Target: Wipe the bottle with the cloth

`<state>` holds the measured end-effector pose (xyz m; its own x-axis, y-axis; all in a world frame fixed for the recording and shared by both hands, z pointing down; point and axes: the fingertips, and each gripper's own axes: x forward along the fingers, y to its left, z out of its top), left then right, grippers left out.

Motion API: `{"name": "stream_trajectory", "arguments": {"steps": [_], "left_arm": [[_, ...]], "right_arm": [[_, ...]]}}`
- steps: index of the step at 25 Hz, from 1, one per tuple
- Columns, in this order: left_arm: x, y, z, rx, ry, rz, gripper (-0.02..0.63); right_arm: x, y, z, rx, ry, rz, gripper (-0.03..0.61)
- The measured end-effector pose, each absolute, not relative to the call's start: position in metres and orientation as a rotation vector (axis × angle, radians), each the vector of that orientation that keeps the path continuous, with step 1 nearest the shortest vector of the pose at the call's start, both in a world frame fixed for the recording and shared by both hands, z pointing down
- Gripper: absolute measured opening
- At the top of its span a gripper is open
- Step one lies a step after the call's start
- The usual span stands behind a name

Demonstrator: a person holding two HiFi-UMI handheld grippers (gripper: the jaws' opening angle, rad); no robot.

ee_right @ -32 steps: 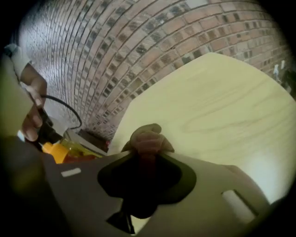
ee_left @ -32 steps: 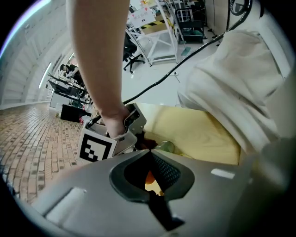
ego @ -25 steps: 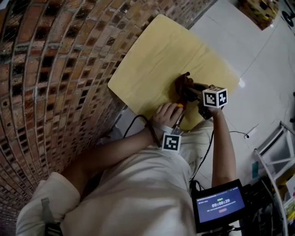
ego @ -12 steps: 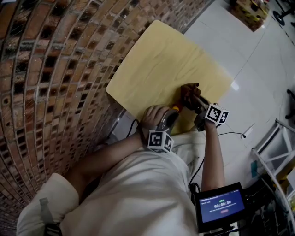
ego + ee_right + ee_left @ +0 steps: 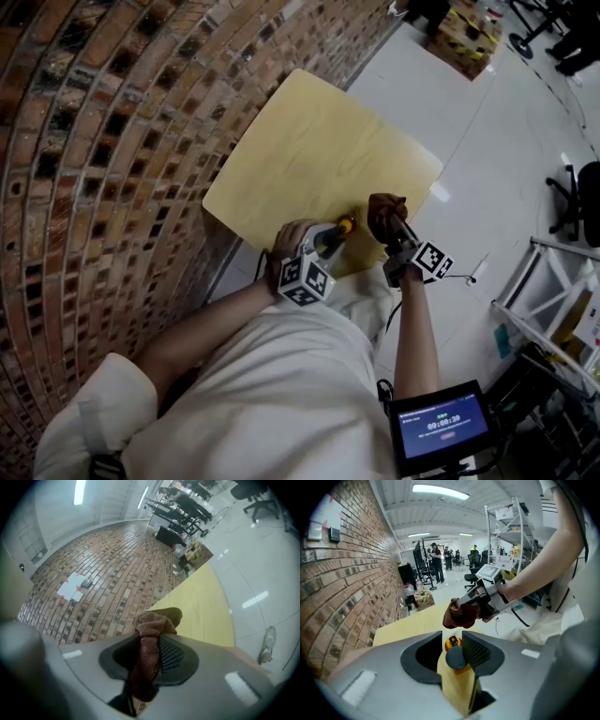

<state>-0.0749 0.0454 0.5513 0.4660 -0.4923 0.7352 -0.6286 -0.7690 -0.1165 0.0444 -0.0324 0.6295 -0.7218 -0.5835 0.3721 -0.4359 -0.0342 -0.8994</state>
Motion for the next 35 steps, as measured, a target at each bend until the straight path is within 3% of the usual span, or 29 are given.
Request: {"name": "stream_trajectory", "arguments": {"steps": [7,17,22,35], "left_arm": [[-0.079,0.054,0.533,2.510,-0.966,0.932,0.166],[-0.113,0.079,0.484,2.483,-1.052,0.726,0.167],[-0.136,0.086,0.453,2.531,-1.284,0.710,0.115],[-0.091,0.298,0.416,2.422,-1.468,0.687,0.106]], "right_arm": [[0.066,0.008,0.584,-1.224,2.040,-1.789,0.095],[0.075,0.050,0.472,-1.269,2.327,-1.397,0.095],[0.081,0.067,0.433,-1.216,2.440,-1.217,0.095],[0.119,0.272,0.337,-1.223,2.621,-0.917,0.097]]}}
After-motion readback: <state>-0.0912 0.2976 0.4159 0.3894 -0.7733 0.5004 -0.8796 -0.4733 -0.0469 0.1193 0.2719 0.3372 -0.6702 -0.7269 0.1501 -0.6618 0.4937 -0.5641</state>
